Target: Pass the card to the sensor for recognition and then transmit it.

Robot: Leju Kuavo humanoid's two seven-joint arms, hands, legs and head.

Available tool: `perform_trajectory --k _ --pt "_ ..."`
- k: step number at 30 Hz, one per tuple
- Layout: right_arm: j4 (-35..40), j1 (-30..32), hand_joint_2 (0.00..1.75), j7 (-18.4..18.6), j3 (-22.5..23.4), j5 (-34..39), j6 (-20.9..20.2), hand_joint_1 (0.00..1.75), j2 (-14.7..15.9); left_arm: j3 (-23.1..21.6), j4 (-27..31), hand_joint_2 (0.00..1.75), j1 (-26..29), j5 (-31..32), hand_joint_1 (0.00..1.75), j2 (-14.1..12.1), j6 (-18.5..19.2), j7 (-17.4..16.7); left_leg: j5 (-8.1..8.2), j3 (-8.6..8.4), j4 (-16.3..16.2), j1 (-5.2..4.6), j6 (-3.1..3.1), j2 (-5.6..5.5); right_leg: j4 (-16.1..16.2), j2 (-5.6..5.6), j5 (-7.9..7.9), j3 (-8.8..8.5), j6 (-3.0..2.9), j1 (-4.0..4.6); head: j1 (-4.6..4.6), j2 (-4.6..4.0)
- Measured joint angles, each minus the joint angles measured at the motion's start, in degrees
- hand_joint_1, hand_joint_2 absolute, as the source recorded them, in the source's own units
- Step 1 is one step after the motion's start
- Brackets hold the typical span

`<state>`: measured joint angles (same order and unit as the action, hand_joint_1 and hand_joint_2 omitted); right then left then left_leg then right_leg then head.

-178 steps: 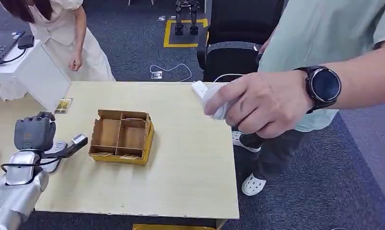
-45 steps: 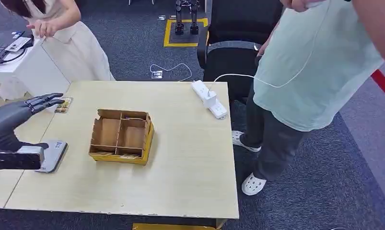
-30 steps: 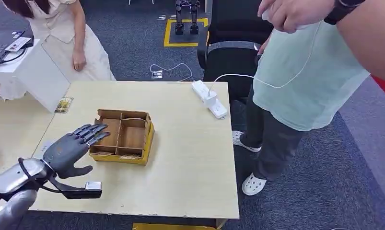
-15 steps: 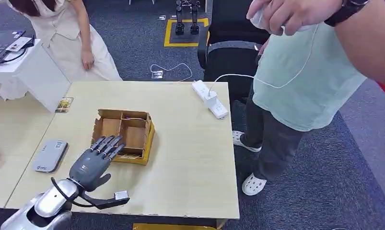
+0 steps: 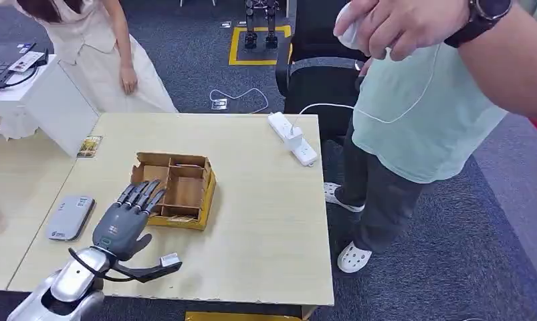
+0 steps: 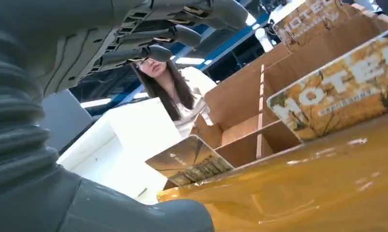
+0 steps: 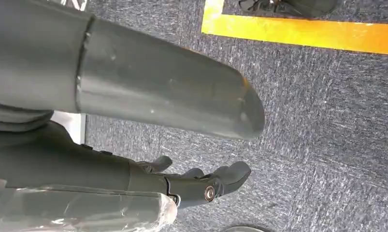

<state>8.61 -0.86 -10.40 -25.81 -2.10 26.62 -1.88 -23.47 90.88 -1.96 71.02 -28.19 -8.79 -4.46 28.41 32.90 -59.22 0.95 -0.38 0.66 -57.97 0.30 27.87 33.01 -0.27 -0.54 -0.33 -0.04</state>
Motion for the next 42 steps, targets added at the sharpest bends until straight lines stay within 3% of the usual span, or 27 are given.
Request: perform_trajectory --k 20,21,35,42 --pt "-0.1 0.0 0.0 0.3 0.0 0.1 0.1 0.0 0.0 6.6 -6.0 1.75 -0.1 7.6 0.0 5.8 -0.8 -5.6 0.0 -0.01 0.0 0.0 0.0 0.0 0.0 0.0 0.0 0.0 0.0 0.0 0.0 0.0" --pt "-0.1 0.0 0.0 0.4 0.0 0.1 0.2 0.0 0.0 6.8 -6.2 1.75 -0.1 7.7 1.75 5.9 -0.7 -5.5 0.0 -0.01 0.0 0.0 0.0 0.0 0.0 0.0 0.0 0.0 0.0 0.0 0.0 0.0" --pt "-0.2 0.1 0.0 0.8 0.0 0.4 0.7 0.0 0.0 8.9 -8.0 1.75 -0.1 7.3 1.75 7.0 -0.4 -4.3 0.0 -0.01 0.0 0.0 0.0 0.0 0.0 0.0 0.0 0.0 0.0 0.0 0.0 0.0" --pt "-0.2 0.1 0.0 0.8 0.0 0.4 0.7 0.0 -0.1 9.2 -8.0 1.75 -0.1 5.0 1.75 7.3 -0.9 -1.5 0.0 0.0 0.0 0.0 0.0 -0.02 0.0 -0.01 0.0 0.0 0.0 0.0 0.0 0.0"
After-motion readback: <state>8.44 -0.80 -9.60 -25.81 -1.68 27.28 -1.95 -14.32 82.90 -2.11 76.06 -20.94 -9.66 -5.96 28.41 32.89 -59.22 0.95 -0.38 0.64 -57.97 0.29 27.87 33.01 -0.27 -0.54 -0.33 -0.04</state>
